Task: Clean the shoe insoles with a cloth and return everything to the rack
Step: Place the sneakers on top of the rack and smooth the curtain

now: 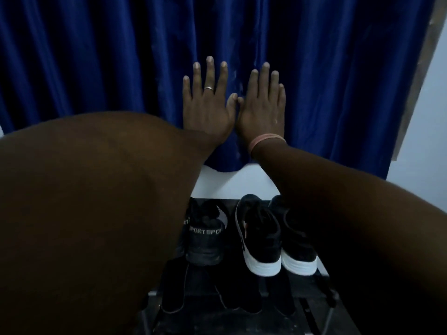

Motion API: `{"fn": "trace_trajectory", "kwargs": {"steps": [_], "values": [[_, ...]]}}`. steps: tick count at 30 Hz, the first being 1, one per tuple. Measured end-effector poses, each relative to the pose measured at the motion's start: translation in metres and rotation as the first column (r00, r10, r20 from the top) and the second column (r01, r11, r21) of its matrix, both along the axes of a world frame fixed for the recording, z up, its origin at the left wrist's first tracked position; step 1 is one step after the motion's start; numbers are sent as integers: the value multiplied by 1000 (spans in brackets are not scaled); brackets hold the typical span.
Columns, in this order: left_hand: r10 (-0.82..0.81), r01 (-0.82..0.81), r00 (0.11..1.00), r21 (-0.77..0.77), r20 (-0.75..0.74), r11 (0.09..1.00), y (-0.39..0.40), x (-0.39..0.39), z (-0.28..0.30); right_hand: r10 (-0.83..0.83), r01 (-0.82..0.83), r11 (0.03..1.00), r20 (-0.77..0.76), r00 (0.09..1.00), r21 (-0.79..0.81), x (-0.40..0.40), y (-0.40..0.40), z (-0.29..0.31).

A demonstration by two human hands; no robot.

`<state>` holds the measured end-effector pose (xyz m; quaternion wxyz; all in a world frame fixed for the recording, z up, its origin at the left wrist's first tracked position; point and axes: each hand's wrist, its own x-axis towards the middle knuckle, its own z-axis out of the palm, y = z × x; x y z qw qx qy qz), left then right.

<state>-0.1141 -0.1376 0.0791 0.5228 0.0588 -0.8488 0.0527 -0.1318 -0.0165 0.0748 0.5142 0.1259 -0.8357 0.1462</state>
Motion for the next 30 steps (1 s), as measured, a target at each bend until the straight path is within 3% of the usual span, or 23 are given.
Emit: {"fn": "trace_trajectory", "kwargs": {"steps": [10,24,30], "values": [[66,-68,997,57,29,996,-8,-1,158,-3,2,998,23,1000,67,-3,-11,171],[23,-37,984,76,178,996,23,70,391,19,-35,995,150,989,99,59,19,398],[27,-39,986,72,164,997,27,97,482,-3,-1,1000,170,985,20,81,35,486]]}}
